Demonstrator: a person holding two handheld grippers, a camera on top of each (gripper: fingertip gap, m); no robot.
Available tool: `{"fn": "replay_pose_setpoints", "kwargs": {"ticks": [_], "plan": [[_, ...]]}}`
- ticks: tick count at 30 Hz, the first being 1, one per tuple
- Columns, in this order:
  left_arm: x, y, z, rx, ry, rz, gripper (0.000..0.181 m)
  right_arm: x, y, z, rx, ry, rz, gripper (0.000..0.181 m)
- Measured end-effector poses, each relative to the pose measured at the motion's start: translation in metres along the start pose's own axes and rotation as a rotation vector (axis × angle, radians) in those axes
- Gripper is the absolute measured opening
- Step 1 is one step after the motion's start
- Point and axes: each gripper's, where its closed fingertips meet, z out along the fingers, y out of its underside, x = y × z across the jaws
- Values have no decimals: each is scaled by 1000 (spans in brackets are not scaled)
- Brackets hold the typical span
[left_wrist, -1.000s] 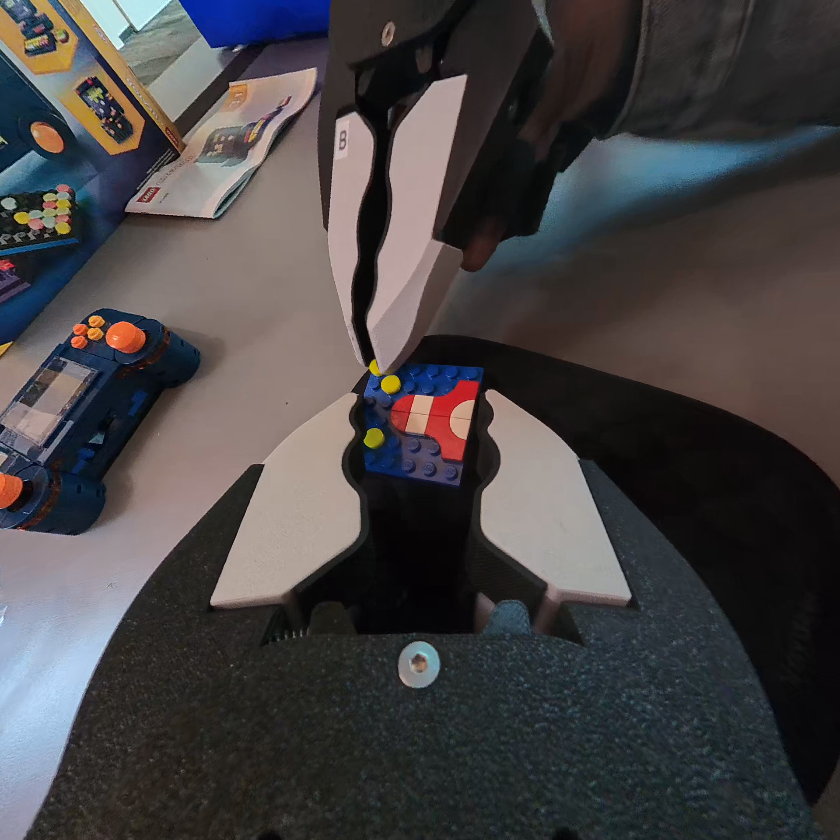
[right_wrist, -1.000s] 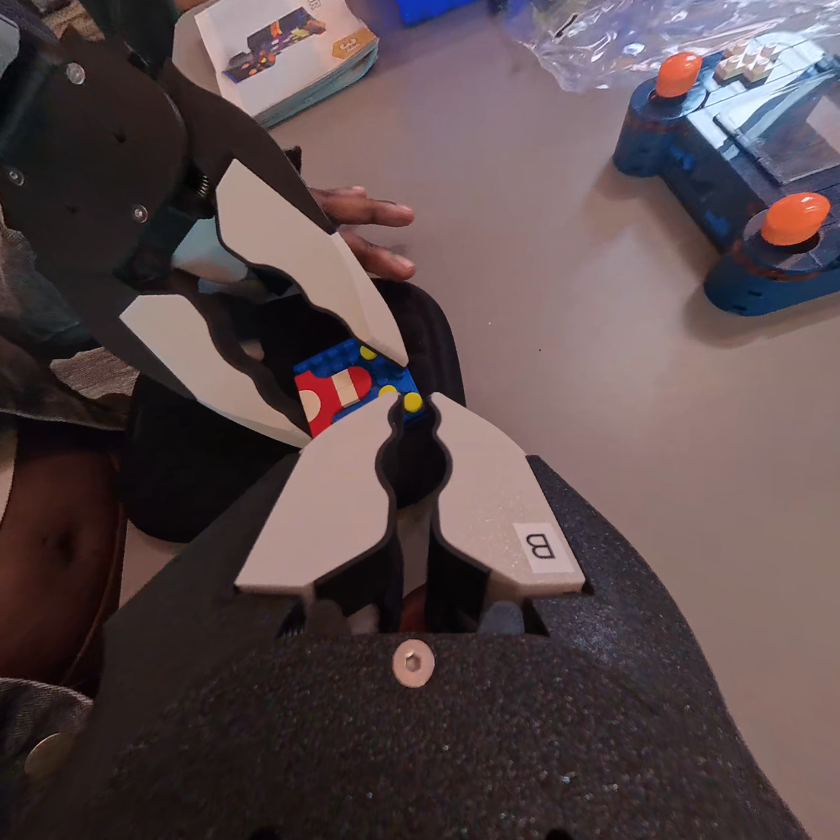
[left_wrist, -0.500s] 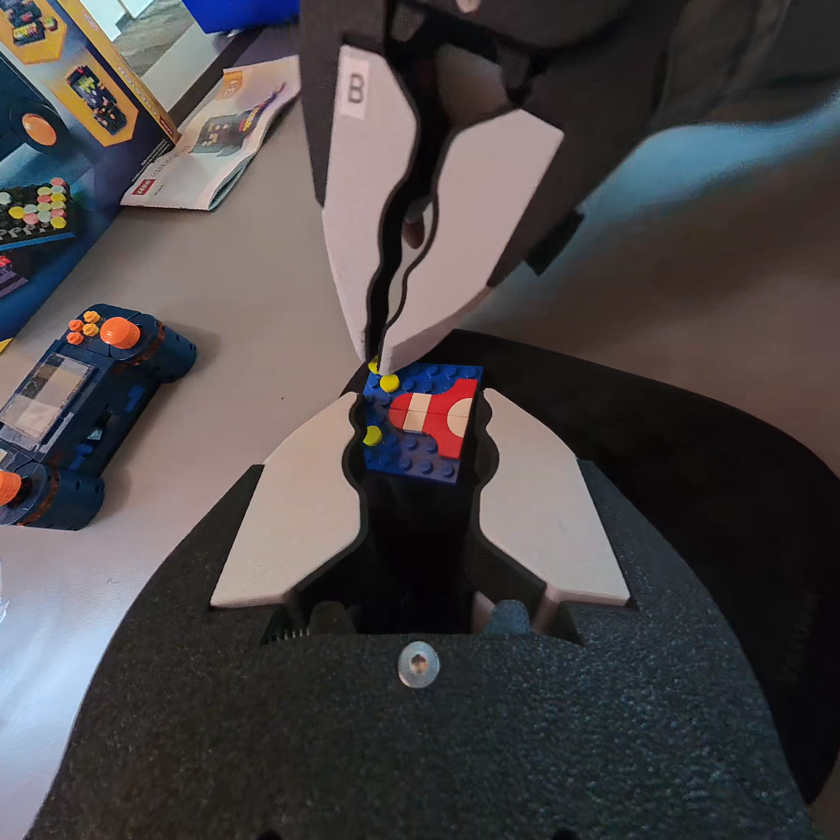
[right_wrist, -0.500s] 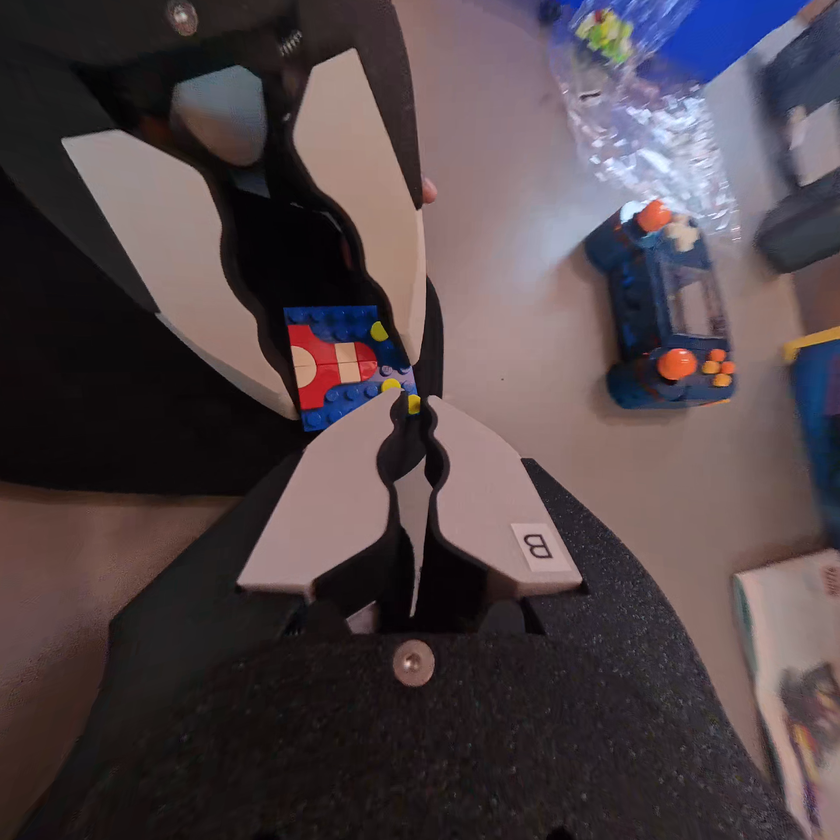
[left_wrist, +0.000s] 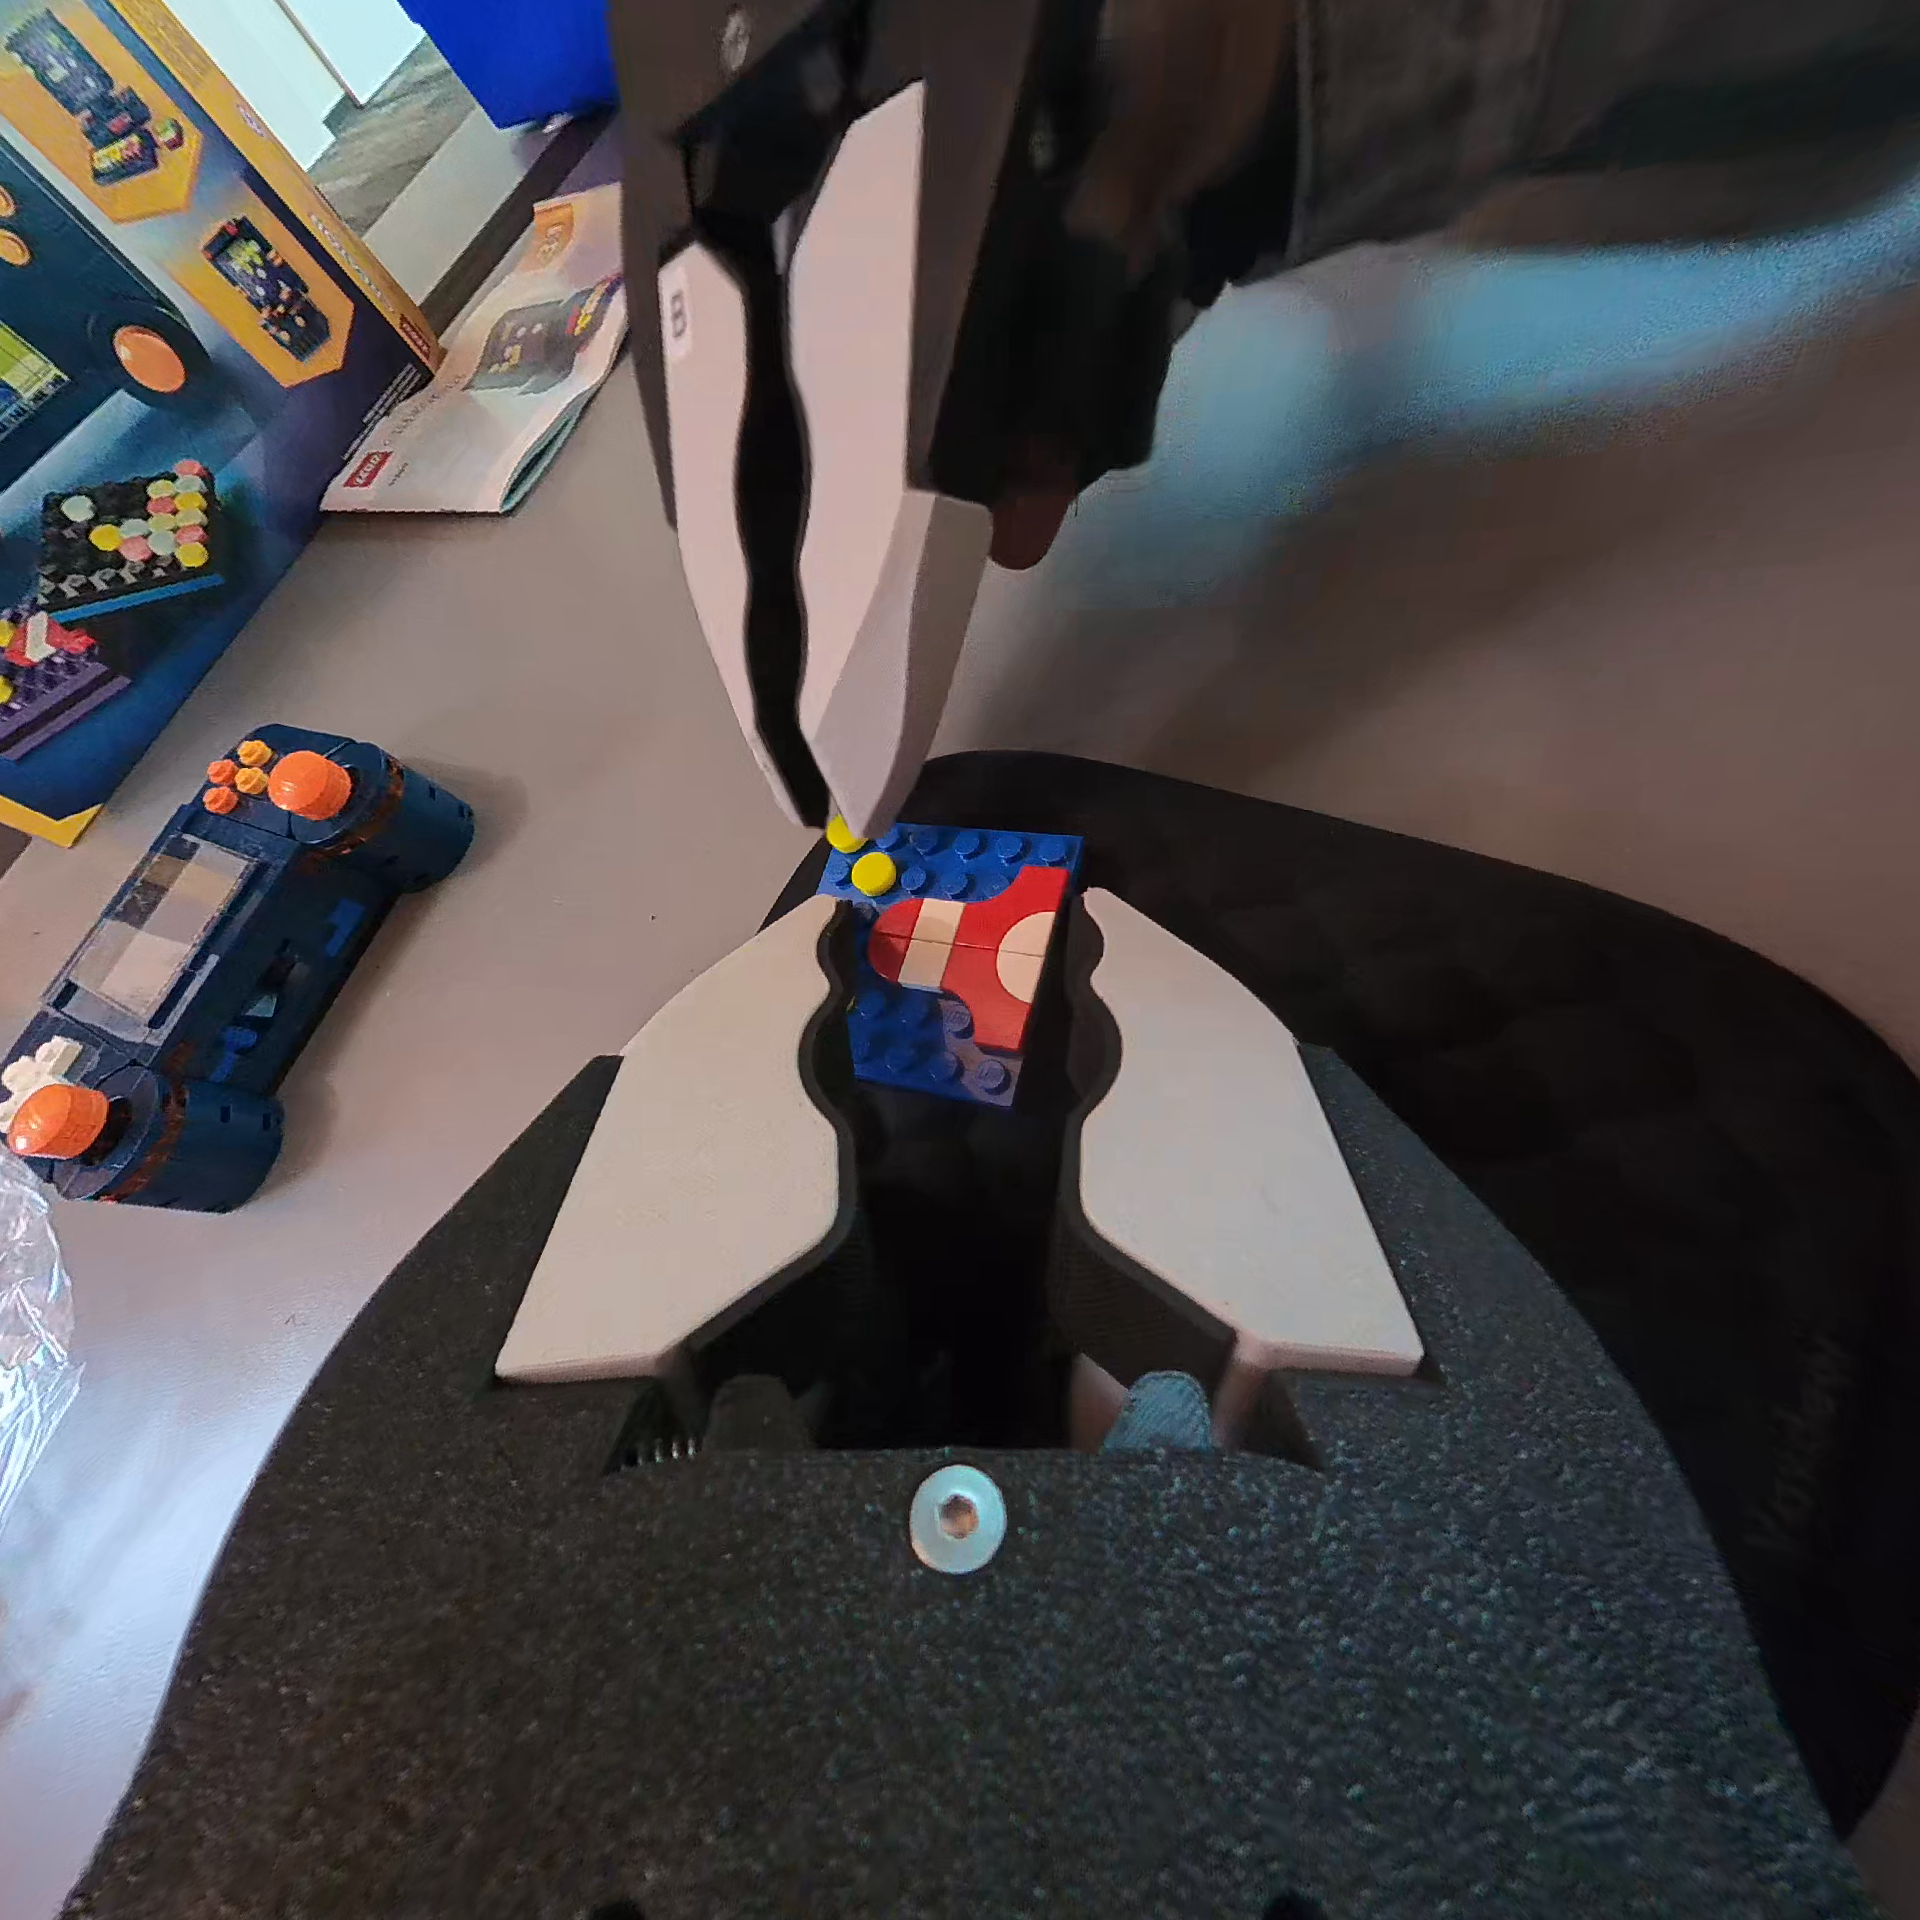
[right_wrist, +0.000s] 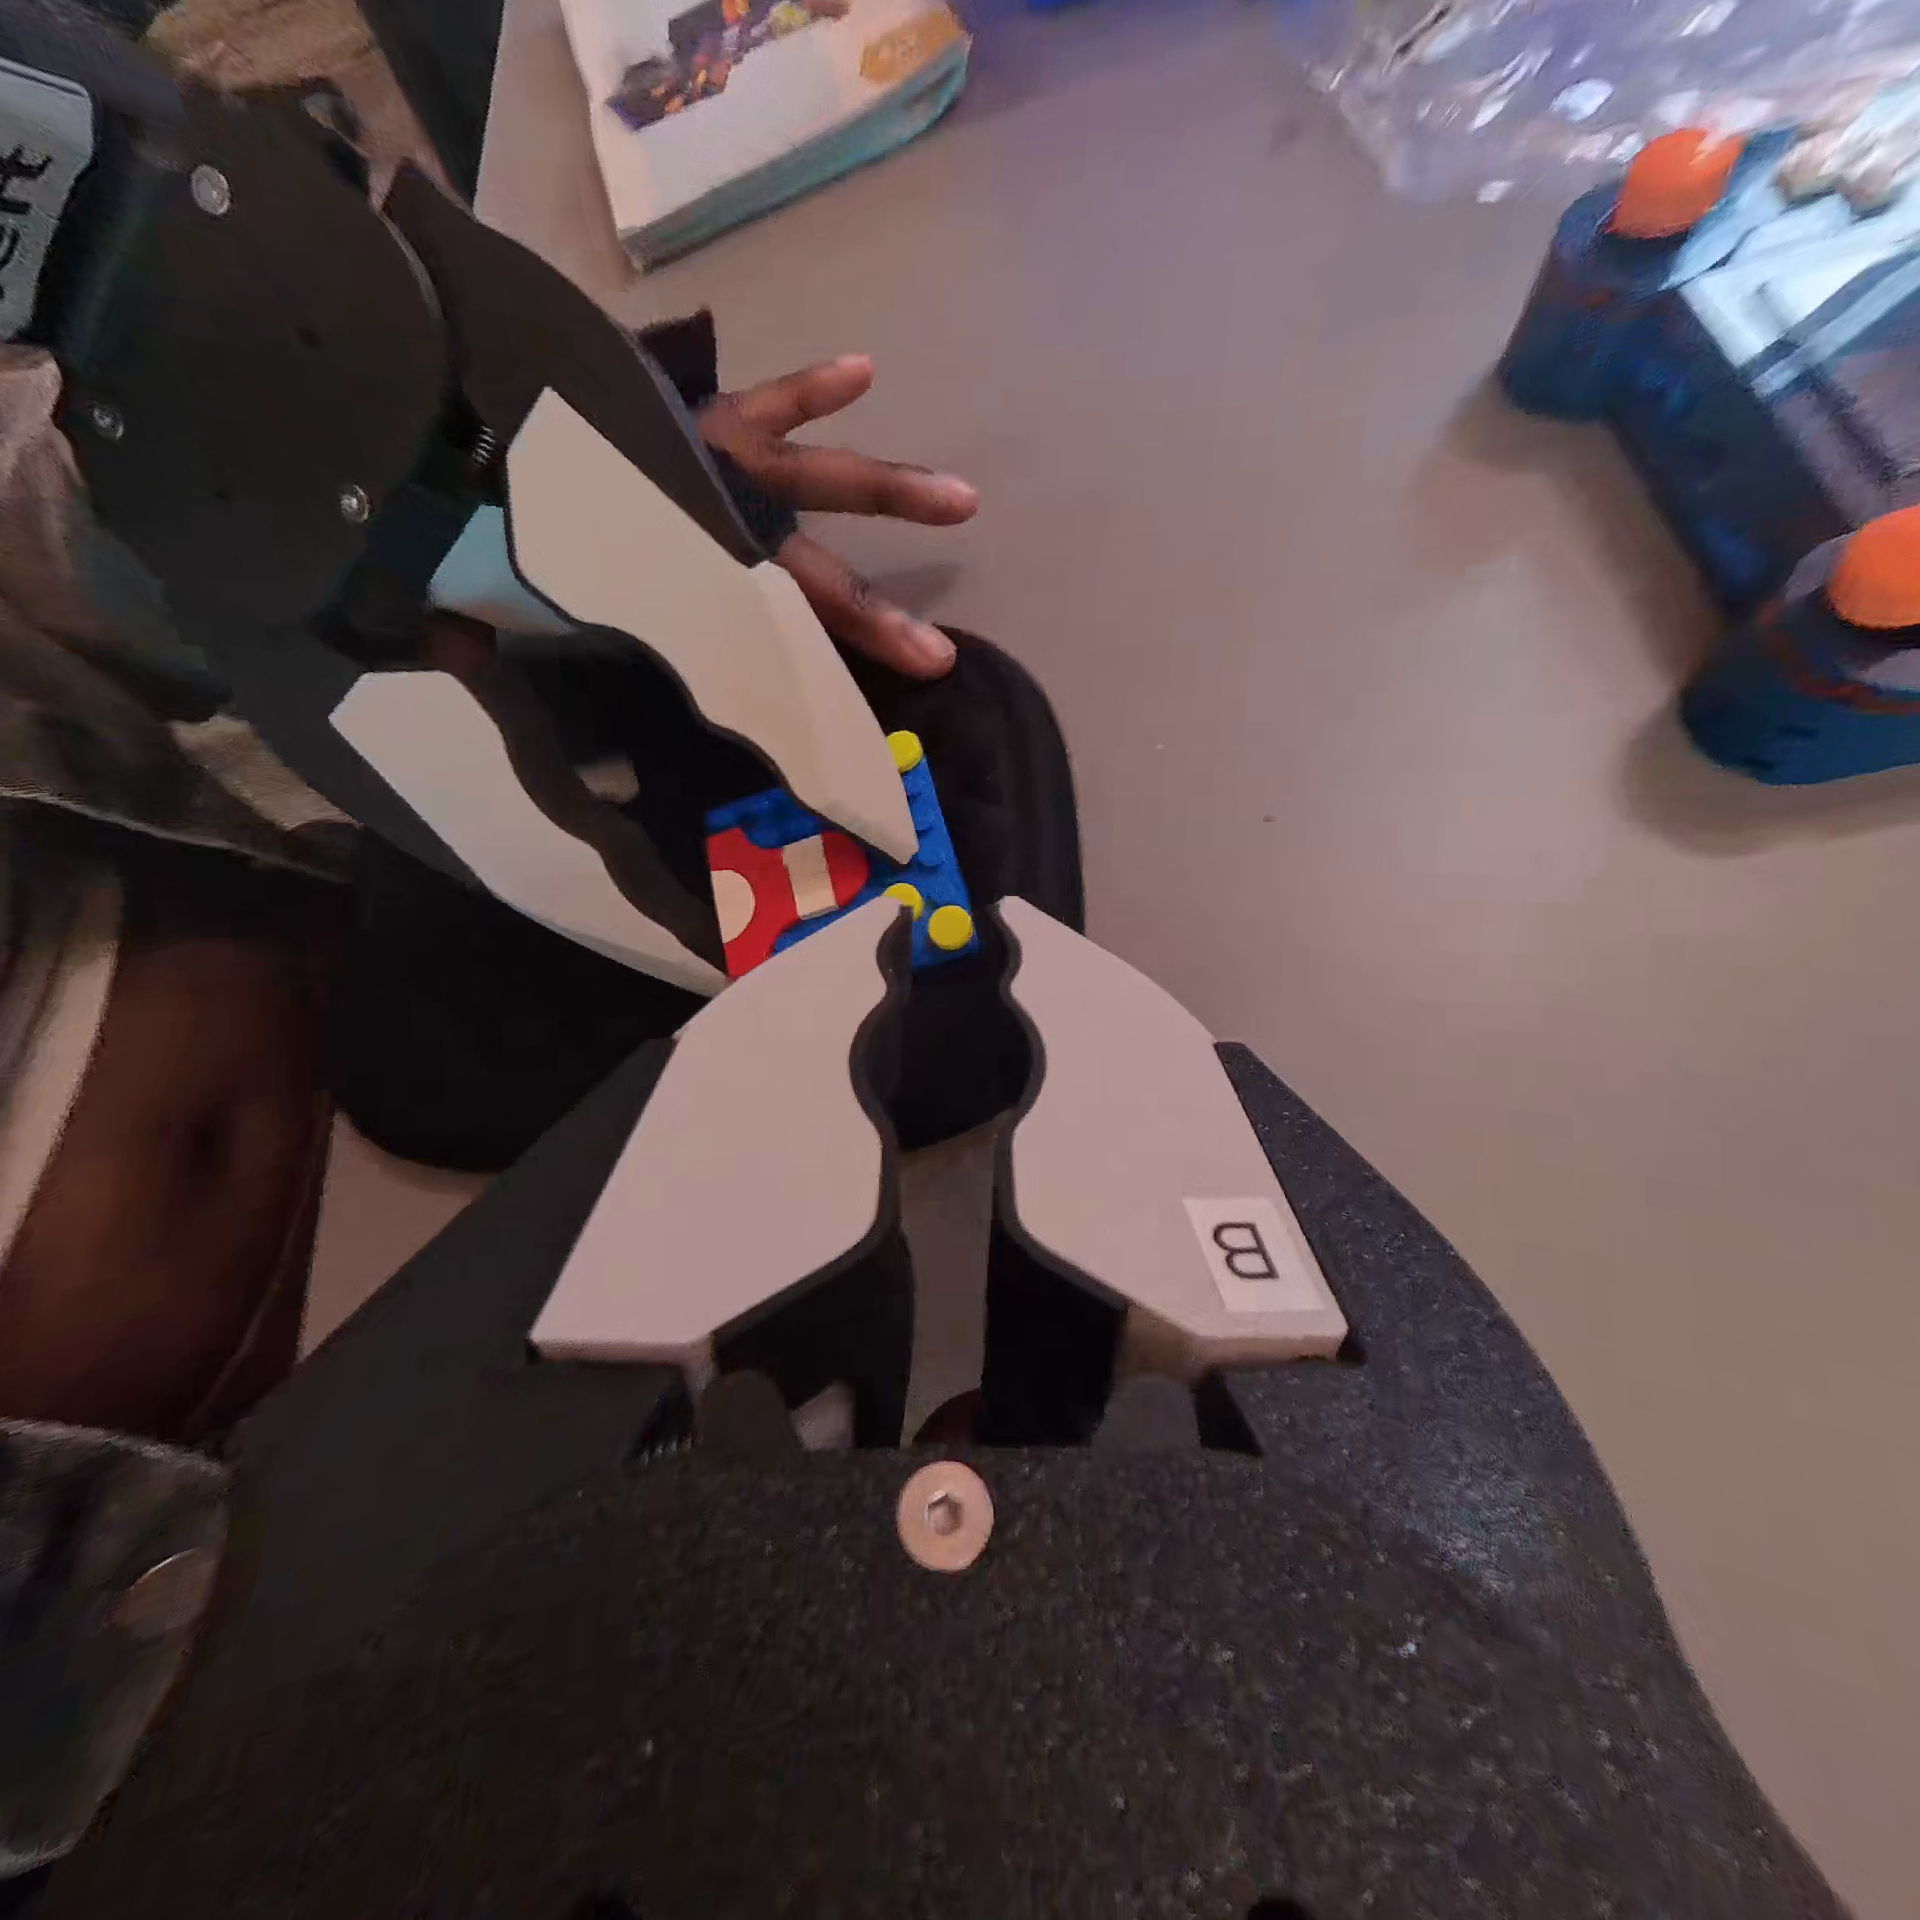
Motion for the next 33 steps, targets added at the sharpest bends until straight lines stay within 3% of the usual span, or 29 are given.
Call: {"fn": "replay_pose_setpoints", "kwargs": {"ticks": [7, 12, 16, 20, 24, 29, 33], "plan": [[1, 0, 1, -5, -2, 18, 39, 1, 7, 4, -244, -15, -4, 10], [2, 1, 2, -14, 2, 22, 38, 3, 9, 5, -384, 79, -182, 6], [2, 1, 2, -15, 2, 15, 38, 8, 7, 4, -424, 303, -458, 6], [2, 1, 2, -12, -8, 26, 38, 12, 0, 5, -244, 420, -443, 6], [1, 0, 1, -5, -20, 28, 38, 3, -11, -7, 38, 359, -259, 6], [0, -1, 0, 3, -26, 31, 39, 4, -12, -72, 189, 463, -111, 6], [0, -1, 0, 7, -38, 41, 39, 16, -9, -186, 125, 728, -40, 6]]}}
